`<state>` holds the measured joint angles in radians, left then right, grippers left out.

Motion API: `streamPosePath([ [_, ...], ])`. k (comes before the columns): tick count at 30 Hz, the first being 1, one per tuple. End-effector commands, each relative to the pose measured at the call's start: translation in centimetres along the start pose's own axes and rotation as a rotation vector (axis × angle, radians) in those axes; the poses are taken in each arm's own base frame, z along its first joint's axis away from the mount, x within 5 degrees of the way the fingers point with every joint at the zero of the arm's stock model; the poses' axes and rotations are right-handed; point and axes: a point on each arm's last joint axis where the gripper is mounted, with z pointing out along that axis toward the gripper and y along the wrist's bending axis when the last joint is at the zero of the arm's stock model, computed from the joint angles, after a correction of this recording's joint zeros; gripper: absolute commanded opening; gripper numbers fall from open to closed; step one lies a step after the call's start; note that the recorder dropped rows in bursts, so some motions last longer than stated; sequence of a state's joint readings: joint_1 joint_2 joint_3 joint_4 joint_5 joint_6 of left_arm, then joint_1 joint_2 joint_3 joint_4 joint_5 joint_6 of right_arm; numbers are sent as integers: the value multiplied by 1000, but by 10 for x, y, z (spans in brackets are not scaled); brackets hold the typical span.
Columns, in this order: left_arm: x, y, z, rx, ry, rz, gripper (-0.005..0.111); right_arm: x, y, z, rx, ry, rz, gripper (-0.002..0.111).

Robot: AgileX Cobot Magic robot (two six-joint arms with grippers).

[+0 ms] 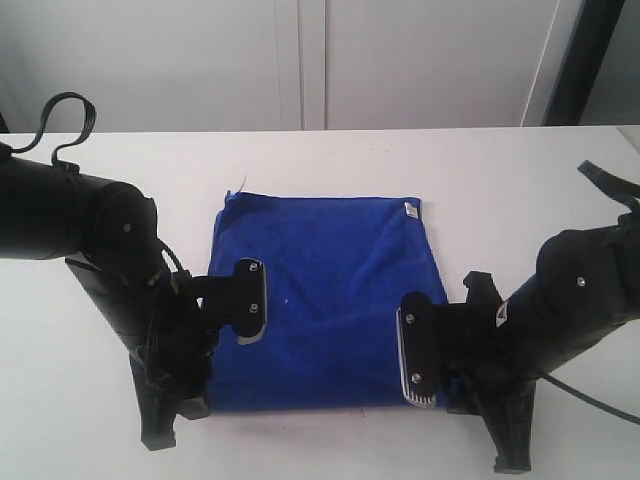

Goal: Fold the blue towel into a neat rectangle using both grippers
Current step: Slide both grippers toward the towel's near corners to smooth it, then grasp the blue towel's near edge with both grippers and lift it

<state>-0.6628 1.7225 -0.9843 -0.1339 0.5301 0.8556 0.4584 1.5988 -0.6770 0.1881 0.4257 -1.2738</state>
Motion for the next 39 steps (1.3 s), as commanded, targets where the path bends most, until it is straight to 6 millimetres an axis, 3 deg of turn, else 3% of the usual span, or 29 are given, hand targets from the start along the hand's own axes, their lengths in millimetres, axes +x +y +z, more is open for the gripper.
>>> streamPosePath([
  [1,1,-3,1,17,7,9,47,0,1,5,-10,4,-6,35],
  [22,5,-1,27,73,54,-7,46,1,2,13,-23,14,1,35],
  [27,5,-1,27,73,54,-7,30,3,4,19,-52,27,2,28],
  [33,5,-1,27,72,56,-3,0,4,6,24,-84,40,4,4],
  [39,6,-3,27,89,67,-2,0,4,7,21,-86,39,3,0],
])
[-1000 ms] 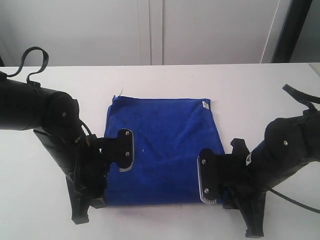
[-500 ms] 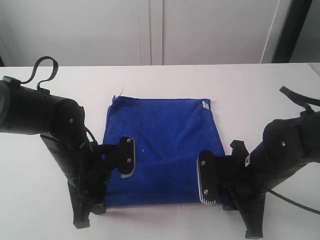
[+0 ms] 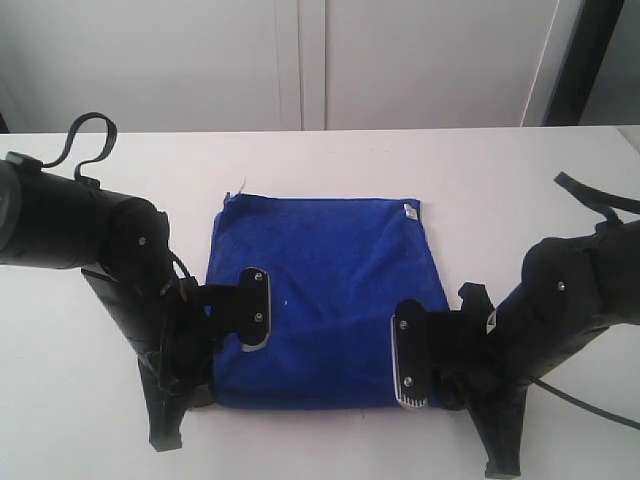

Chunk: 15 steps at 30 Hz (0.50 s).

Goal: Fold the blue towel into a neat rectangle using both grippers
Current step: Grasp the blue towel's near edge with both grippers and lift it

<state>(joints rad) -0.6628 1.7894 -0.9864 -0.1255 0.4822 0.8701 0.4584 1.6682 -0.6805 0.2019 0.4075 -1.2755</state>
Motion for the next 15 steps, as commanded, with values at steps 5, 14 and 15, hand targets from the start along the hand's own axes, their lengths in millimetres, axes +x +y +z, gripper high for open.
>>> streamPosePath([
  [5,5,-10,-2,89,42,-10,0,1,6,-6,-41,12,-16,0],
  [14,7,-27,-24,220,61,-34,0,0,21,-52,-78,-16,-24,0],
  [15,6,-29,-30,227,39,-21,0,0,22,-57,-72,-26,-22,0],
])
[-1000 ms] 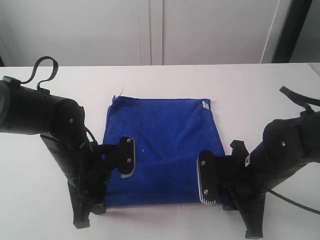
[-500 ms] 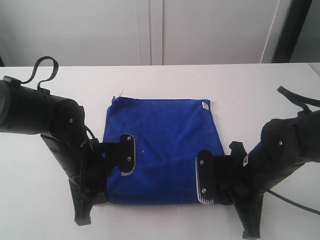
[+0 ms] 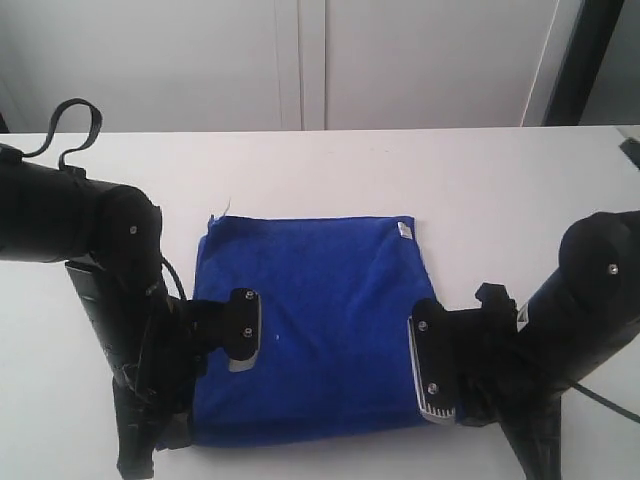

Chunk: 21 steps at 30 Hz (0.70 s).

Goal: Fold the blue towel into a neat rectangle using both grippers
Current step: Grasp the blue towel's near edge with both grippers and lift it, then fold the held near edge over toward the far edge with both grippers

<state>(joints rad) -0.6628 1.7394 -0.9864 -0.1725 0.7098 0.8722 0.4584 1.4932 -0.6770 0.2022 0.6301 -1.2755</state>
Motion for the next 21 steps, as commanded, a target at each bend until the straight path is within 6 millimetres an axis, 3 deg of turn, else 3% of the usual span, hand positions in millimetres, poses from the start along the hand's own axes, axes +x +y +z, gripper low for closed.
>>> streamPosePath([
  [1,0,-14,-15,56,-33,20,0,-1,8,-16,-2,-18,-7,0],
  [7,0,-19,-37,-18,-80,38,0,-3,4,-26,65,-46,-8,0],
  [15,-11,-2,-65,-141,-89,1,0,-13,-13,-40,147,-83,-12,0],
  [21,-13,7,-73,-212,-66,8,0,-22,-30,-54,254,-128,1,0],
])
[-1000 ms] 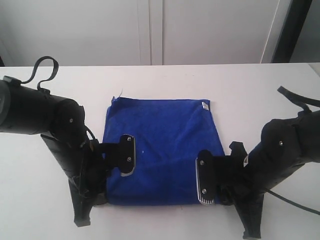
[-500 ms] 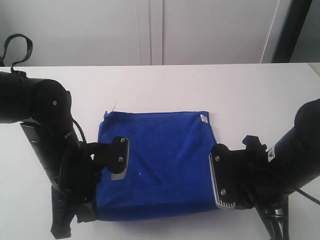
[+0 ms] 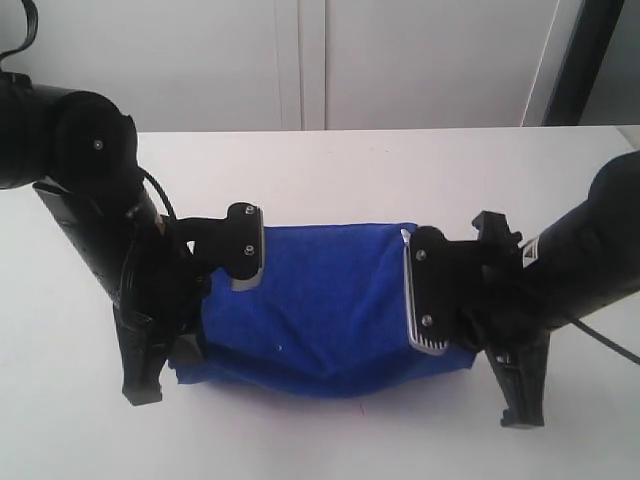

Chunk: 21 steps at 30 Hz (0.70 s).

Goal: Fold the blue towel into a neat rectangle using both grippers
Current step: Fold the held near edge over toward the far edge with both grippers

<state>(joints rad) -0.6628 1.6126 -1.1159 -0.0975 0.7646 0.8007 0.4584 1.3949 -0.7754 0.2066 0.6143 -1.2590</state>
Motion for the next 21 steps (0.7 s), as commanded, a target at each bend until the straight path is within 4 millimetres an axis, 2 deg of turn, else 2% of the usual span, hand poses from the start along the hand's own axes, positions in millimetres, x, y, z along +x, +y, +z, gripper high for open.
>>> streamPosePath([
  [1,0,6,-6,-39,24,-2,0,-9,-14,-9,90,-41,7,0],
  [6,-1,17,-7,-124,27,1,0,-11,-28,-14,176,-69,55,0],
  [9,-2,26,-8,-149,7,-15,0,-10,-35,-10,177,-63,69,0],
  [15,7,47,-10,-209,-23,-74,0,-11,-47,10,224,-70,102,0],
  [21,13,61,0,-246,-40,-104,0,-6,-60,30,256,-63,163,0],
])
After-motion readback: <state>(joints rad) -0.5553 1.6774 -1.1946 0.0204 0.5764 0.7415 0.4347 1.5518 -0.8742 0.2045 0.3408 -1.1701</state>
